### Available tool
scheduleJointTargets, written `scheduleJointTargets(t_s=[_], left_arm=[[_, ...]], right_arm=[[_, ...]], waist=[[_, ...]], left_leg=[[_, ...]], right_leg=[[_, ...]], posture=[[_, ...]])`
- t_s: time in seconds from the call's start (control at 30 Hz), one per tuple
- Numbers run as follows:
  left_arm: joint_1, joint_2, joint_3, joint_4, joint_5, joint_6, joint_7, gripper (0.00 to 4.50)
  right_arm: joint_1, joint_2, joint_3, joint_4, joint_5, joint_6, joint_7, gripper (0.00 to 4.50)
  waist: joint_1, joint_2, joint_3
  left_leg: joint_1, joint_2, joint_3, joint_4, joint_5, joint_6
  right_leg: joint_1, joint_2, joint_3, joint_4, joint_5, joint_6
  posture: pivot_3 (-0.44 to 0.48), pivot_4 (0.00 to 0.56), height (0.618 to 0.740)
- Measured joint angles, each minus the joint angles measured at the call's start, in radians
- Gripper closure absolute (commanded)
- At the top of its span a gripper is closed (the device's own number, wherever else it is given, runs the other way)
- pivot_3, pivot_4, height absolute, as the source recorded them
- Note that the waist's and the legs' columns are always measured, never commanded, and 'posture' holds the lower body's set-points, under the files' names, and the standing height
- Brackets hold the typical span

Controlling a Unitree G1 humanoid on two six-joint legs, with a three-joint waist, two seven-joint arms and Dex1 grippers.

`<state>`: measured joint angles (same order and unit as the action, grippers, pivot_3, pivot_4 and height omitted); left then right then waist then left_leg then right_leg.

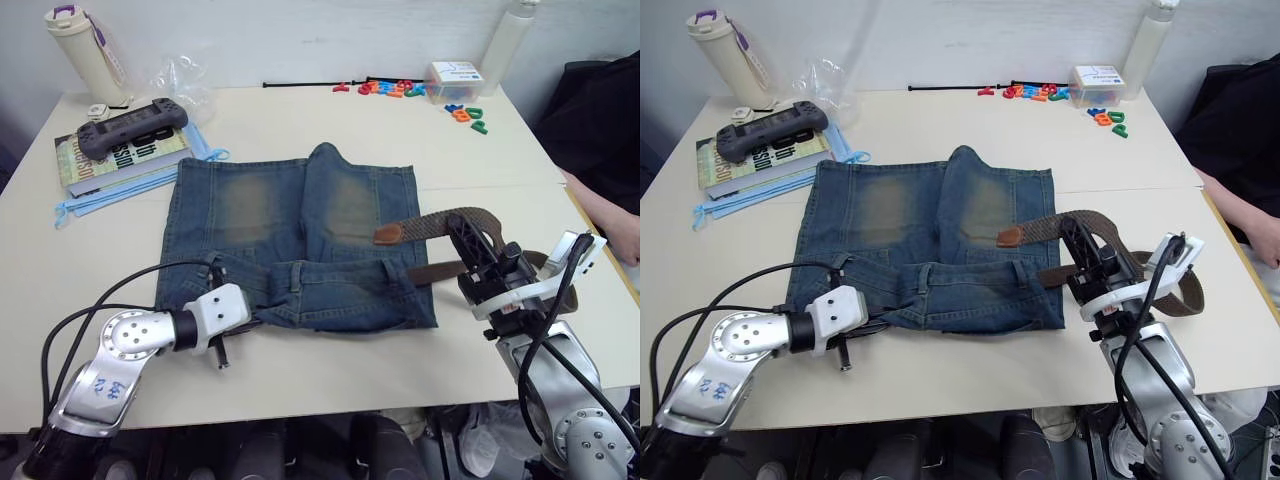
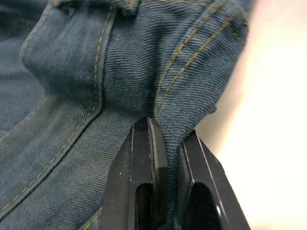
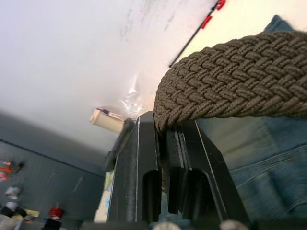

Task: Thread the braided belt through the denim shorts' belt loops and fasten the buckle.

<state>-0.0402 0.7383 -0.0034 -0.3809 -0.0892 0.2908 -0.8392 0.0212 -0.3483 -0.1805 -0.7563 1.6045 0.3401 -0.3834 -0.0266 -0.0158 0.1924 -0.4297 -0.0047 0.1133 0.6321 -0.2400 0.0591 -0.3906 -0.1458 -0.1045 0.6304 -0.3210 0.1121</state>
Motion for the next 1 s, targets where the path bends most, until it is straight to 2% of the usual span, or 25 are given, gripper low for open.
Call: scheduleJointTargets(t_s=[0.13, 0.2, 0.27, 0.33, 0.4, 0.47, 0.6, 0.83, 1.0], left_arm=[[0.026, 0.027, 0.014, 0.012, 0.019, -0.044, 0.01, 4.48], [0.028, 0.028, 0.016, 0.029, 0.02, -0.065, 0.012, 3.53], [0.028, 0.013, 0.025, 0.04, 0.002, -0.057, 0.014, 2.8], [0.028, -0.016, 0.043, 0.037, -0.07, -0.019, -0.002, 1.94], [0.028, -0.037, 0.075, 0.014, -0.2, 0.048, -0.035, 1.13], [0.019, -0.041, 0.143, -0.051, -0.427, 0.179, -0.092, 1.13], [-0.018, 0.022, 0.191, -0.082, -0.63, 0.327, -0.159, 1.13], [-0.135, 0.025, 0.146, -0.037, -0.636, 0.337, -0.184, 1.13], [-0.139, 0.008, 0.113, -0.032, -0.614, 0.33, -0.17, 1.13]], right_arm=[[0.009, -0.033, 0.0, 0.006, 0.008, 0.016, 0.001, 4.5], [0.009, -0.046, 0.0, 0.014, 0.014, 0.025, 0.004, 4.5], [0.013, -0.077, -0.005, 0.031, 0.02, 0.041, 0.009, 4.5], [0.019, -0.107, -0.03, 0.059, 0.032, 0.054, 0.014, 4.5], [0.025, -0.134, -0.049, 0.076, 0.046, 0.062, 0.017, 4.5], [0.026, -0.166, -0.075, 0.1, 0.068, 0.078, 0.019, 4.5], [0.025, -0.204, -0.111, 0.134, 0.097, 0.1, 0.026, 4.5], [0.009, -0.226, -0.104, 0.197, 0.112, 0.151, 0.027, 4.5], [-0.014, -0.216, -0.096, 0.234, 0.083, 0.173, 0.033, 4.5]], waist=[[-0.001, 0.0, 0.0], [0.0, 0.0, 0.0], [0.001, 0.0, 0.0], [0.002, 0.0, 0.0], [0.002, 0.0, 0.0], [0.002, 0.0, 0.0], [0.002, 0.001, 0.0], [0.003, 0.001, 0.0], [0.003, 0.001, 0.0]], left_leg=[[0.003, 0.0, 0.001, -0.002, -0.001, -0.002], [0.003, 0.0, 0.001, -0.002, -0.002, -0.003], [0.003, 0.0, 0.001, -0.002, -0.001, -0.003], [0.003, 0.0, 0.002, -0.002, -0.001, -0.002], [0.003, 0.0, 0.001, -0.002, 0.0, -0.001], [0.003, 0.0, 0.001, -0.001, 0.0, -0.001], [0.009, 0.0, 0.001, -0.001, 0.0, -0.001], [0.009, 0.0, 0.001, -0.001, 0.0, -0.001], [0.008, 0.0, 0.001, -0.001, 0.0, -0.001]], right_leg=[[0.001, 0.0, 0.001, 0.0, 0.0, -0.001], [0.001, 0.0, 0.001, 0.0, 0.0, -0.001], [0.001, 0.0, 0.001, 0.0, 0.0, -0.001], [0.001, -0.001, 0.001, 0.0, 0.0, -0.001], [0.001, -0.001, 0.001, 0.0, 0.0, -0.001], [0.002, -0.001, 0.001, -0.001, 0.0, -0.001], [0.008, 0.0, 0.0, -0.002, 0.0, -0.001], [0.009, 0.0, 0.0, -0.003, 0.0, -0.001], [0.009, 0.0, 0.0, -0.003, 0.0, -0.001]], posture=[[0.0, 0.15, 0.718], [0.0, 0.15, 0.718], [0.0, 0.15, 0.718], [0.0, 0.15, 0.718], [0.0, 0.15, 0.718], [0.0, 0.15, 0.718], [0.0, 0.15, 0.718], [0.0, 0.15, 0.718], [0.0, 0.15, 0.718]])
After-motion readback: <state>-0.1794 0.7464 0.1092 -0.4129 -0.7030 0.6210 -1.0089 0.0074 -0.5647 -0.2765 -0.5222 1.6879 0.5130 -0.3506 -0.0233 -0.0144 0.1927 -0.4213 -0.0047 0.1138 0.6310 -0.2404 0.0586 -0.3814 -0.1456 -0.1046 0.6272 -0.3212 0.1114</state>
